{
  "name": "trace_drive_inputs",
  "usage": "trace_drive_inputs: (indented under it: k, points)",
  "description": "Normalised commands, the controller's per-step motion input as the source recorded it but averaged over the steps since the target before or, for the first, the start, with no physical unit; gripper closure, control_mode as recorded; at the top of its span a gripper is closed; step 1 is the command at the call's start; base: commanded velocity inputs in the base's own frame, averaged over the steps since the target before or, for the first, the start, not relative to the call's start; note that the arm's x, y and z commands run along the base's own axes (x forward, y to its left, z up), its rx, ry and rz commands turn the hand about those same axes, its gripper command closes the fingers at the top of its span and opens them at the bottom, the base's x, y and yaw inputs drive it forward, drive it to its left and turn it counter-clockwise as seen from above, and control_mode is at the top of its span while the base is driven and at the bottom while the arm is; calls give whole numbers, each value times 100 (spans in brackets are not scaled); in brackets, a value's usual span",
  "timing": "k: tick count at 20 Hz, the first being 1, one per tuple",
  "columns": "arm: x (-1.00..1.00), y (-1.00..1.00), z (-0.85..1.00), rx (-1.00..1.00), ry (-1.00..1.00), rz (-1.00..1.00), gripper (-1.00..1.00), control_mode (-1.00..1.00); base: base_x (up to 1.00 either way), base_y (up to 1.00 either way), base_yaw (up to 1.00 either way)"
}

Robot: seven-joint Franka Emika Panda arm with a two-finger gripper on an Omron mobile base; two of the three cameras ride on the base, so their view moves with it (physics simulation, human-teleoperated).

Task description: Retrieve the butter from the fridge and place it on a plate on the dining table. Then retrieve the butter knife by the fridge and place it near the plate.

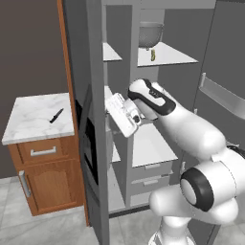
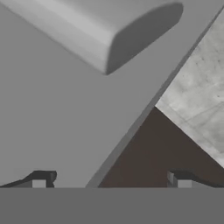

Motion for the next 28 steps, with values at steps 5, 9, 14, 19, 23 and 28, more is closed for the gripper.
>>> trace_drive_inputs:
  k: [5,9,14,19,23,28]
  points:
    - [-11,54,24,0,10,0,-100,-100,0,0,0]
    - [-3,62,14,0,12,2,-100,-100,0,0,0]
    - [-15,67,4,-1,8,3,-100,-100,0,0,0]
    - [-19,41,0,-9,1,0,-100,-100,0,0,0]
    - [-9,-43,-4,-18,-4,0,-100,-100,0,0,0]
    - [-1,-98,-19,-20,-15,0,-100,-100,0,0,0]
